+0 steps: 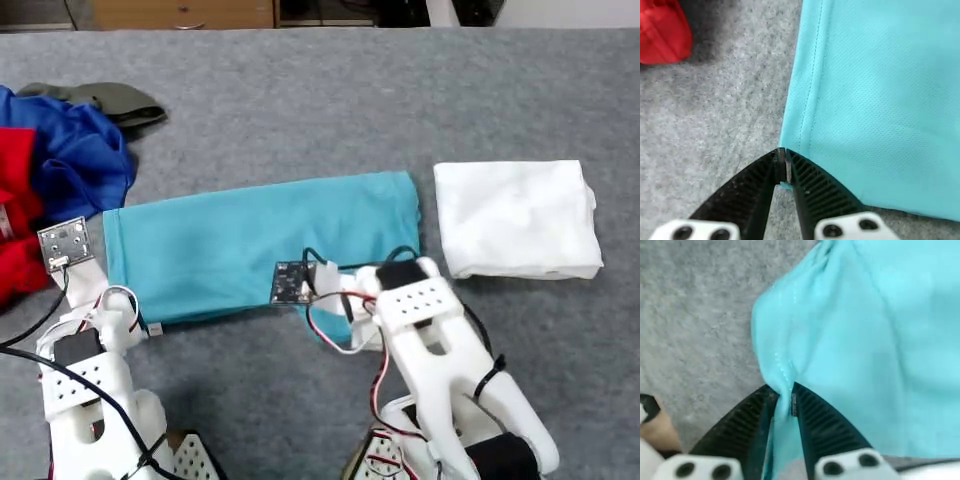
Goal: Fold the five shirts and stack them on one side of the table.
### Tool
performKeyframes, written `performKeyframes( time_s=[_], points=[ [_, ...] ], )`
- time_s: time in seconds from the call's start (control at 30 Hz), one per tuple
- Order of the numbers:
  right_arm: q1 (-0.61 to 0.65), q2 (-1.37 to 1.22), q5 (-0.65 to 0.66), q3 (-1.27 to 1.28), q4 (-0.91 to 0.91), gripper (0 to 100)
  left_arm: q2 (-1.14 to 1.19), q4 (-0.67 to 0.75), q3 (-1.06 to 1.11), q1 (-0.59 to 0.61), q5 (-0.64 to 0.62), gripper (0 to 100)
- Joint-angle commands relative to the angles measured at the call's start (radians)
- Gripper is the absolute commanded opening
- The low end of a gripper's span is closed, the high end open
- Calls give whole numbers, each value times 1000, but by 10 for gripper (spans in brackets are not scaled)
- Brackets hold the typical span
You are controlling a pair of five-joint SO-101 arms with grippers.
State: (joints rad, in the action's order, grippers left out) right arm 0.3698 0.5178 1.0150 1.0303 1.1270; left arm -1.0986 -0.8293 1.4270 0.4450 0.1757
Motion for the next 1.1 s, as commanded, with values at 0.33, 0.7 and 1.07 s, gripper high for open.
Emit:
performKeyframes(
  time_s=[0.33, 0.7, 1.07],
  points=[
    [-24, -363, 195, -516, 169, 2, -7, 17, -8, 3, 0, 21],
    [-19, -673, 275, -987, 305, 2, -7, 17, -5, -12, 2, 21],
    [-22, -918, 235, -1262, 315, 2, -5, 18, -2, -37, 35, 21]
  ],
)
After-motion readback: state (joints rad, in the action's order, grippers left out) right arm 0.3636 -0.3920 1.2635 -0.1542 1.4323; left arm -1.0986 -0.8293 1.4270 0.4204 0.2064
